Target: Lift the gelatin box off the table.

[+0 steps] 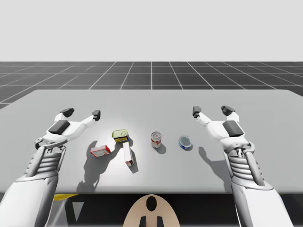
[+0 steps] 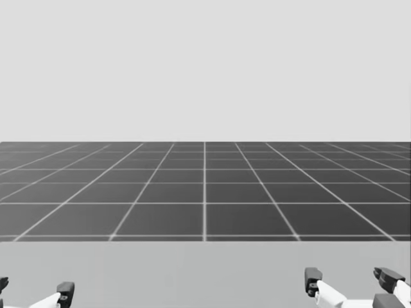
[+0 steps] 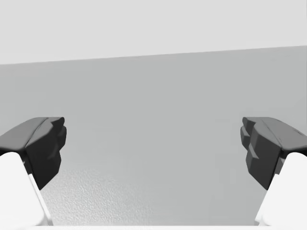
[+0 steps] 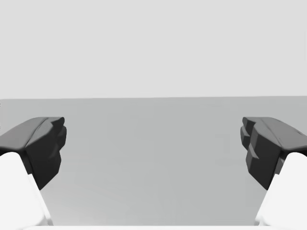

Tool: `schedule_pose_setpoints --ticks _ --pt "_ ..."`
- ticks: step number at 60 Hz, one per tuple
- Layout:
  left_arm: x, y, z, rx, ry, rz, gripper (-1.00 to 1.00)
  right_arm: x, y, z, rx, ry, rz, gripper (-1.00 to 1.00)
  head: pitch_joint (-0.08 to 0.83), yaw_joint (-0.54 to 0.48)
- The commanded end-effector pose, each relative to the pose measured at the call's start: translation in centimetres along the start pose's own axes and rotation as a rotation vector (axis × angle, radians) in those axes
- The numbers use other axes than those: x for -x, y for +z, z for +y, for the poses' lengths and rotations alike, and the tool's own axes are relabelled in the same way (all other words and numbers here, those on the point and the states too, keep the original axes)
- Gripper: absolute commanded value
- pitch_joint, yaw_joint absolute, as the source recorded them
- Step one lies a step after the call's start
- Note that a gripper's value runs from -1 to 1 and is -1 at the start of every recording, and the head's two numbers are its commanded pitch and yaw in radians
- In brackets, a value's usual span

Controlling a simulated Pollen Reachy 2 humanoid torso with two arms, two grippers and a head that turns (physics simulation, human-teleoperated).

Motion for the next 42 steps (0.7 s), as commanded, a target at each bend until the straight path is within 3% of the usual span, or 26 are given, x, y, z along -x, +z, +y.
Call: schedule_pose_setpoints --ticks 1,8,10,28,42 --pt "0.06 -0.02 -0.03 0.003 -0.009 0.000 -1.00 0.10 0.23 0.28 -0.014 -0.024 -0.002 -1.00 0.026 0.00" --pt "0.06 -0.01 -0.04 0.003 -0.008 0.001 -1.00 -0.10 0.25 0.49 -0.025 -0.007 -0.009 -1.00 0.074 -0.01" --pt "0.05 0.00 -0.02 0.002 -0.007 0.001 -1.00 -0.18 0.24 0.35 -0.039 -0.005 0.017 -1.00 0.104 -0.01" --pt "0.22 -0.12 -0.04 0.005 -0.016 0.010 -1.00 -0.20 0.08 0.13 -0.002 0.000 0.011 -1.00 0.360 0.02" --pt "0.23 -0.19 -0.01 0.004 -0.022 0.011 -1.00 -0.13 -0.03 0.04 -0.009 0.009 0.023 -1.00 0.542 0.09"
